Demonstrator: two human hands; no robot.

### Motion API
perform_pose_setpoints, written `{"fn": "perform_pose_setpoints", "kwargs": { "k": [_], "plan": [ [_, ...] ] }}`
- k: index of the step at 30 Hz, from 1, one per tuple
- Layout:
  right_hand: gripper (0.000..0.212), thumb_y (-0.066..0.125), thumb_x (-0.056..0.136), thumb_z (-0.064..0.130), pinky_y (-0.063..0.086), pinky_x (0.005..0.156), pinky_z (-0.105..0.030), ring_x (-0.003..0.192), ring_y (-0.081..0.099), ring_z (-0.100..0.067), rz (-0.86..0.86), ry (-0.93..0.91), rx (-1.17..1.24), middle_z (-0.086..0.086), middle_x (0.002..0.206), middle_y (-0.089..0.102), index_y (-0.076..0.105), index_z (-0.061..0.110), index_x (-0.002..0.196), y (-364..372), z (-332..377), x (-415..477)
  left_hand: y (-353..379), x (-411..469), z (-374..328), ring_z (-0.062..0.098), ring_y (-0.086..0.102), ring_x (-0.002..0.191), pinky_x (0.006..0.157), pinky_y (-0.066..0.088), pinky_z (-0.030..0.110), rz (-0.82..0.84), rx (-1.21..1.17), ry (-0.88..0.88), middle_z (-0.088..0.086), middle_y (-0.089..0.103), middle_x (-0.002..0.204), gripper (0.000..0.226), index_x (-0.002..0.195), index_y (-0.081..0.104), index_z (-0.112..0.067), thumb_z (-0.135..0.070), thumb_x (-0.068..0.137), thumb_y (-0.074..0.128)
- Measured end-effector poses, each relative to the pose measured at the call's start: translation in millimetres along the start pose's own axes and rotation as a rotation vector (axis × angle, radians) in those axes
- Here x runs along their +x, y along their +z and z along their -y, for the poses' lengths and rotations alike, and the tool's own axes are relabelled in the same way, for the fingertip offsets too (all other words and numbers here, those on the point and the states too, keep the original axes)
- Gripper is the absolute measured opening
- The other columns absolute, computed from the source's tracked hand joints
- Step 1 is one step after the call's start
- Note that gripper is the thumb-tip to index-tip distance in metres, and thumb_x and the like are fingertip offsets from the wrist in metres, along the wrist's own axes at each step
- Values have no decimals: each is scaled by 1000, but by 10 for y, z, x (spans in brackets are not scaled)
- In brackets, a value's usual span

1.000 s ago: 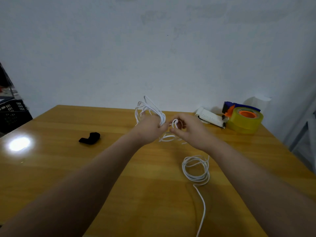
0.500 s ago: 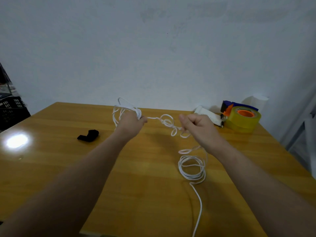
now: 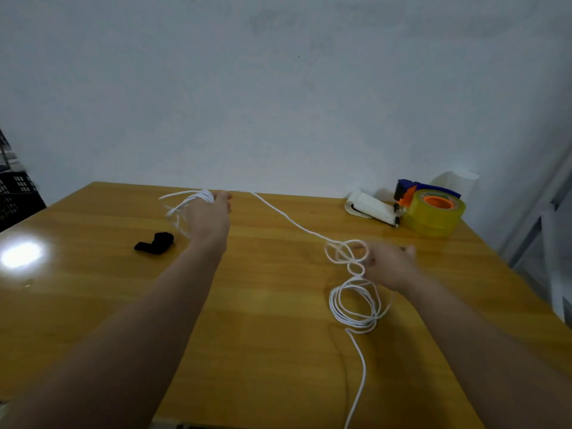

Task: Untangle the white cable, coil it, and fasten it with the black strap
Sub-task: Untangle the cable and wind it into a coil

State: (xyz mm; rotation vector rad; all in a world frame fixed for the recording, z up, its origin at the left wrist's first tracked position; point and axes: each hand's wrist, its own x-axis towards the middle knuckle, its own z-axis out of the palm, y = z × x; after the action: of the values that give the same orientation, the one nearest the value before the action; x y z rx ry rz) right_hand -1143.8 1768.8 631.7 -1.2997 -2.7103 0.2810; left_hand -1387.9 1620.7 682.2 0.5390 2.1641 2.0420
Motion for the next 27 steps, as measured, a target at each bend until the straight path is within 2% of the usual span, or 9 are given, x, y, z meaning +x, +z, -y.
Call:
{"fn": "perform_pose_setpoints", "kwargs": {
  "k": [3,5,9,14,16,18,21,23,27],
  "plan": [
    [51,68,82,35,34,100,-41,122,45,-18,70,-44,278,8,126,49,46,50,126,4,56,61,-10,-32,13,8,42,53,37,28,12,98,58,77,-3,53,64,23,71,62,-18,-16,92,52],
    [68,61,86,5,40,97,-32,129,38,-21,-110,-43,565,-2,142,30,36,37,140,-117,282,69,41,-117,-23,6,46,57,42,33,12,184,105,151,-3,55,67,19,82,66,-13,-15,94,51],
    [56,44,90,-2,38,106,-35,132,35,-14,-443,-128,809,-2,144,29,36,21,140,-512,764,-41,165,-209,-97,18,57,68,66,46,32,289,236,307,6,63,70,19,80,67,-15,-14,92,53],
    [70,57,91,39,53,88,-33,99,64,-16,25,-203,882,-7,124,54,26,12,147,-605,1241,-154,244,-403,-209,8,53,60,53,37,14,637,371,475,-4,58,62,21,77,66,-12,-14,92,51],
    [62,60,92,20,54,52,-21,51,62,-8,109,-102,1017,-12,82,61,31,-1,143,-598,1233,-115,215,-449,-226,2,53,62,54,35,10,717,325,400,-8,60,65,23,73,65,-13,-16,91,52],
    [45,59,89,4,41,39,-18,36,48,-6,92,-46,918,-12,63,56,45,-5,131,-603,1125,-73,168,-421,-196,1,60,74,68,43,13,738,233,277,-6,69,79,26,77,71,-15,-21,94,53],
    [13,58,89,5,42,60,-23,68,56,-18,42,-101,672,-20,90,68,69,5,81,-636,999,-115,105,-310,-188,9,64,99,91,47,25,734,-159,-14,3,71,105,27,97,71,-11,-25,98,47],
    [32,60,91,19,44,76,-24,87,61,-24,30,-136,669,-17,93,71,62,17,60,-599,898,-121,54,-222,-229,15,64,104,91,50,28,721,-508,-199,7,68,110,34,102,64,-5,-25,102,37],
    [18,62,90,21,51,74,-33,70,63,-18,52,-183,658,-6,72,67,69,11,77,-516,805,-117,-9,-206,-290,14,71,92,73,57,24,687,-724,-267,10,63,121,41,110,61,-3,-32,102,33]
  ]
}}
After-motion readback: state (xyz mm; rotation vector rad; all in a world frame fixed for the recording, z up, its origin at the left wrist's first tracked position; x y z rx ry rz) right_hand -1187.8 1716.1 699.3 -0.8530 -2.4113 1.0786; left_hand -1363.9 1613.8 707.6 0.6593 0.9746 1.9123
